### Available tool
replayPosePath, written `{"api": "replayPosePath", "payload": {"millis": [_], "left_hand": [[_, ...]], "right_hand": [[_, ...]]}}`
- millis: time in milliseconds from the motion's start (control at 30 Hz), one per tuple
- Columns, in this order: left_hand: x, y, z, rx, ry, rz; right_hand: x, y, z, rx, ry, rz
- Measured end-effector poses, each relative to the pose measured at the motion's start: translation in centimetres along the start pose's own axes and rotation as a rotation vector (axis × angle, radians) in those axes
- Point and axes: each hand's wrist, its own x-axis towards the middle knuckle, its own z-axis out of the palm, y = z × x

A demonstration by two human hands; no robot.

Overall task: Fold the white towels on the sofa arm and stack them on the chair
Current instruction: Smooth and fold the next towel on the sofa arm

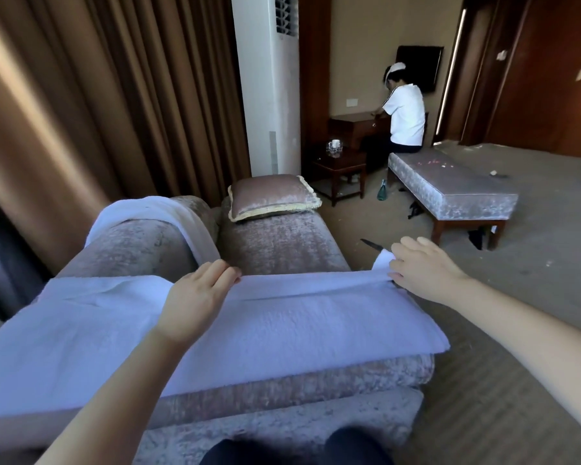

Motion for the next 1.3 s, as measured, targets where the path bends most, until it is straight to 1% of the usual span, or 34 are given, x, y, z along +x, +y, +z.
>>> {"api": "replayPosePath", "payload": {"millis": [67,133,200,233,300,367,400,500,533,567,600,667,700,733,800,867,900,933,1000,1033,1100,1200,1267,1300], "left_hand": [[-0.5,-0.1,-0.9,0.023,-0.002,-0.031],[-1.1,-0.1,-1.6,0.053,-0.018,0.008],[-1.8,0.1,-1.9,0.07,-0.048,0.042],[-2.1,0.1,-1.9,0.07,-0.062,0.04],[-2.6,0.2,-1.9,0.061,-0.099,0.02],[-2.8,0.3,-1.9,0.062,-0.113,0.013],[-2.9,0.2,-1.9,0.056,-0.108,0.005],[-2.3,0.0,-2.4,0.028,-0.064,-0.048],[-2.3,0.0,-2.5,0.029,-0.048,-0.053],[-2.3,0.1,-2.6,0.034,-0.041,-0.047],[-2.8,0.2,-2.4,0.039,-0.049,-0.023],[-4.5,0.4,-1.3,0.03,-0.103,0.062],[-5.3,0.4,-0.9,0.018,-0.131,0.101],[-5.9,0.5,-0.6,-0.002,-0.154,0.124],[-6.4,0.6,-0.4,-0.03,-0.161,0.128],[-6.4,0.9,-0.8,-0.032,-0.149,0.137],[-6.6,1.1,-0.9,-0.033,-0.147,0.155],[-6.9,1.2,-0.9,-0.04,-0.149,0.177],[-6.8,1.4,-1.0,-0.073,-0.176,0.185],[-6.4,1.6,-1.0,-0.083,-0.173,0.162],[-4.3,2.6,-1.1,-0.111,-0.14,0.08],[0.1,5.5,0.1,-0.179,-0.065,0.024],[3.0,7.7,1.9,-0.205,-0.069,0.012],[4.2,8.7,3.1,-0.201,-0.085,0.002]], "right_hand": [[-0.9,0.3,0.0,-0.055,-0.007,-0.116],[-1.8,0.3,0.2,-0.046,-0.071,-0.236],[-2.3,0.3,0.5,-0.034,-0.15,-0.304],[-2.3,0.3,0.1,-0.015,-0.18,-0.291],[-2.6,0.4,-0.6,0.124,-0.249,-0.18],[-3.1,0.8,-0.9,0.172,-0.268,-0.001],[-3.2,1.0,-1.0,0.218,-0.232,0.085],[-2.4,1.9,-1.0,0.374,-0.113,0.459],[-2.0,2.5,-1.0,0.42,-0.1,0.539],[-1.9,2.9,-1.0,0.415,-0.104,0.541],[-2.0,2.9,-0.9,0.378,-0.09,0.47],[-3.4,2.4,-0.2,0.308,0.004,0.184],[-4.5,2.0,0.6,0.269,0.012,0.072],[-5.6,1.7,1.4,0.247,0.021,0.011],[-7.1,1.2,2.3,0.214,0.087,-0.04],[-8.3,0.6,3.0,0.226,0.21,-0.044],[-8.8,0.2,3.5,0.235,0.236,-0.071],[-9.3,-0.3,3.9,0.243,0.216,-0.129],[-10.3,-0.7,4.9,0.286,0.098,-0.23],[-10.6,-0.5,5.3,0.337,0.05,-0.217],[-10.5,0.2,5.5,0.403,0.002,-0.111],[-8.5,1.6,4.4,0.423,-0.047,0.126],[-6.6,1.9,3.7,0.51,-0.145,0.294],[-5.4,1.9,3.3,0.553,-0.203,0.307]]}}
